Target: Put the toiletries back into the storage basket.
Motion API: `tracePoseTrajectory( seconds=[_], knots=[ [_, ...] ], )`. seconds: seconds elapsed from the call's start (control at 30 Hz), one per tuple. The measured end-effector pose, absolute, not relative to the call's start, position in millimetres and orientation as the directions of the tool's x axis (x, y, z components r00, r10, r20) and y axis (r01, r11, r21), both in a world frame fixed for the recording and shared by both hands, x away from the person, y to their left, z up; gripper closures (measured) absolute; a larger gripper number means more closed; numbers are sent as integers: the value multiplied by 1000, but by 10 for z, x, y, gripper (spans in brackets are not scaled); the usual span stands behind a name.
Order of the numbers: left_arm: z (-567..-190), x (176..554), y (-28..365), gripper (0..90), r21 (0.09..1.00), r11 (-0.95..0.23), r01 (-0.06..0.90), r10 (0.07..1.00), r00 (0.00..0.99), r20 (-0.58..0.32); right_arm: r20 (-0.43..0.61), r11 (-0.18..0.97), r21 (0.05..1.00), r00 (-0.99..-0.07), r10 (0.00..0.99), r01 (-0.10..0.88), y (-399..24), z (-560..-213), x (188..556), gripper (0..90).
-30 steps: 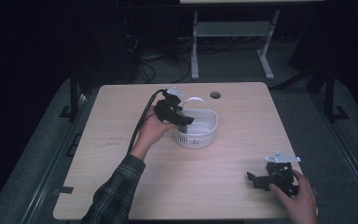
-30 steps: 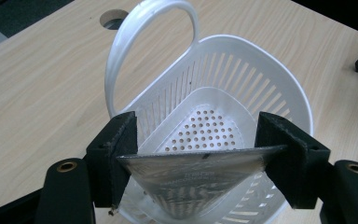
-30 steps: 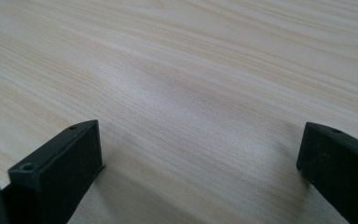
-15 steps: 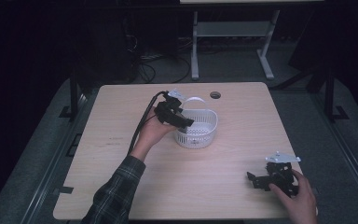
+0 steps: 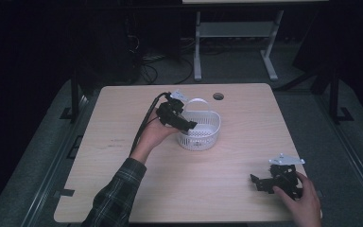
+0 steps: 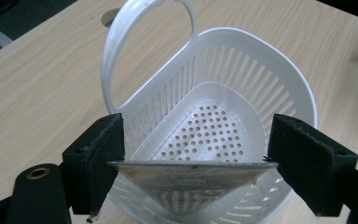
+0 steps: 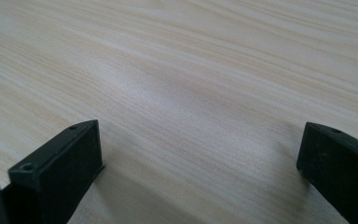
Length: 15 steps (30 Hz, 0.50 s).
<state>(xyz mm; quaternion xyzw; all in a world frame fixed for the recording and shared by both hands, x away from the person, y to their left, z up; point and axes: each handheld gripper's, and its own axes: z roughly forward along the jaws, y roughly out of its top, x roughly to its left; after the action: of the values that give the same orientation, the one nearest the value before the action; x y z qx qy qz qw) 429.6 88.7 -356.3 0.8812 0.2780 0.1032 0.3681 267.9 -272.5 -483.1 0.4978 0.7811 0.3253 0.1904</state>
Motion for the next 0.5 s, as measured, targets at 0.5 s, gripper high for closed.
tracePoseTrajectory(
  seconds=[0.5],
  knots=[
    [-3361, 4157, 1093, 177, 735, -555, 390, 566, 825, -11, 26, 293, 698, -432, 902, 654, -2725, -4831, 2679, 0]
  ],
)
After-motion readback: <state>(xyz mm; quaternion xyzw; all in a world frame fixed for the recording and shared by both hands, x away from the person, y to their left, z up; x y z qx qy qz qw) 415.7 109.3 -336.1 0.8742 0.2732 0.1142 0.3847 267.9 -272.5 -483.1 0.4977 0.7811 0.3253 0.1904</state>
